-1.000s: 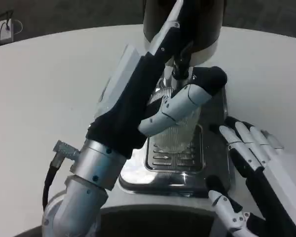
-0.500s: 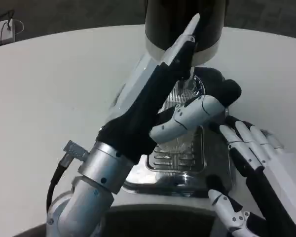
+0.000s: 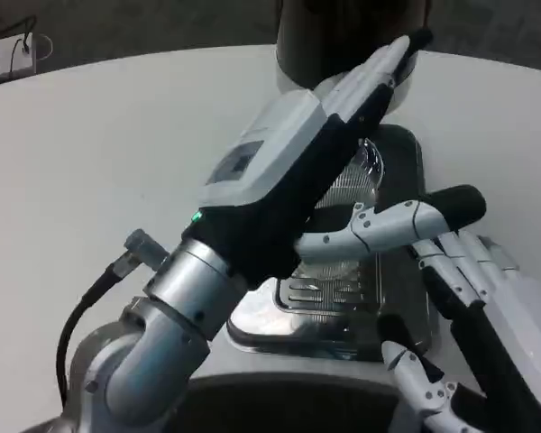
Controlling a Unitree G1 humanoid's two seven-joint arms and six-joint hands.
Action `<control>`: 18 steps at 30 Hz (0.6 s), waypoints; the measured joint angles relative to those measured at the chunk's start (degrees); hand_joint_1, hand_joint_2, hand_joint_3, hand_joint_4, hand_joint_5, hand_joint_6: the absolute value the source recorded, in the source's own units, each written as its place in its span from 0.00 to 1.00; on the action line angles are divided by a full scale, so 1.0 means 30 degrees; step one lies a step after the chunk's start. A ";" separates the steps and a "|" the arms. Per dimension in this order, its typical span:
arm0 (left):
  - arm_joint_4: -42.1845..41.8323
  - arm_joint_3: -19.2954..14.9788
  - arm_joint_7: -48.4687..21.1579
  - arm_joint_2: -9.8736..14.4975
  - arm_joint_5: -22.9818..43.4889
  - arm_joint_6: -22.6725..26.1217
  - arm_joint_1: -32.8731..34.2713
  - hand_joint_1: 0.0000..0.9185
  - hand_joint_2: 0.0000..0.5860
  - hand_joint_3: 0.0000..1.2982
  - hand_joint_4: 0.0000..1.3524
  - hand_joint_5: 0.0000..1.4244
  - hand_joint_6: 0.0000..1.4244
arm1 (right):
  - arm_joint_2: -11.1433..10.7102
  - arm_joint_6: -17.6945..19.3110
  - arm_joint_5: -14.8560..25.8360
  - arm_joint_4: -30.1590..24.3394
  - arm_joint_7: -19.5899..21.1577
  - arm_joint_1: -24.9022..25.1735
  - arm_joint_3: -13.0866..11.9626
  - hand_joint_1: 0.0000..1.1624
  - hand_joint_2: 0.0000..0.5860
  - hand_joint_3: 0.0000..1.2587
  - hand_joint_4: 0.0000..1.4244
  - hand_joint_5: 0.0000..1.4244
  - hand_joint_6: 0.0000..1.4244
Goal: Grasp the cup under the faucet to collect the drink, then remove the cup.
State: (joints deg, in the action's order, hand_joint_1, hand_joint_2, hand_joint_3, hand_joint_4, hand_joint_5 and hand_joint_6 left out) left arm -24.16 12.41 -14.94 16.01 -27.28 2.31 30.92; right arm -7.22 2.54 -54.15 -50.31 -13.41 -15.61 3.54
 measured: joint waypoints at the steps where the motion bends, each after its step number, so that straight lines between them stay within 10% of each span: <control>1: -0.0008 0.0015 -0.0030 0.0060 -0.0194 0.0010 0.0056 0.00 0.10 0.00 0.00 0.04 0.03 | 0.0015 -0.0098 0.0064 0.0000 -0.0029 0.0047 0.0006 0.10 0.90 0.07 0.00 0.00 0.01; 18: -0.0218 0.0374 -0.0563 0.1356 -0.2312 -0.0219 0.0388 0.00 0.10 0.00 0.00 0.03 0.01 | 0.0019 -0.0797 0.1631 0.0306 -0.0094 0.0323 -0.0129 0.18 0.83 0.04 0.00 0.00 0.05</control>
State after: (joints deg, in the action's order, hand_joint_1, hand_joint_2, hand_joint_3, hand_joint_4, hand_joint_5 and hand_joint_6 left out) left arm -24.81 13.53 -16.63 20.07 -34.22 1.65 32.08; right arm -7.16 0.15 -49.25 -49.39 -13.70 -14.64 3.16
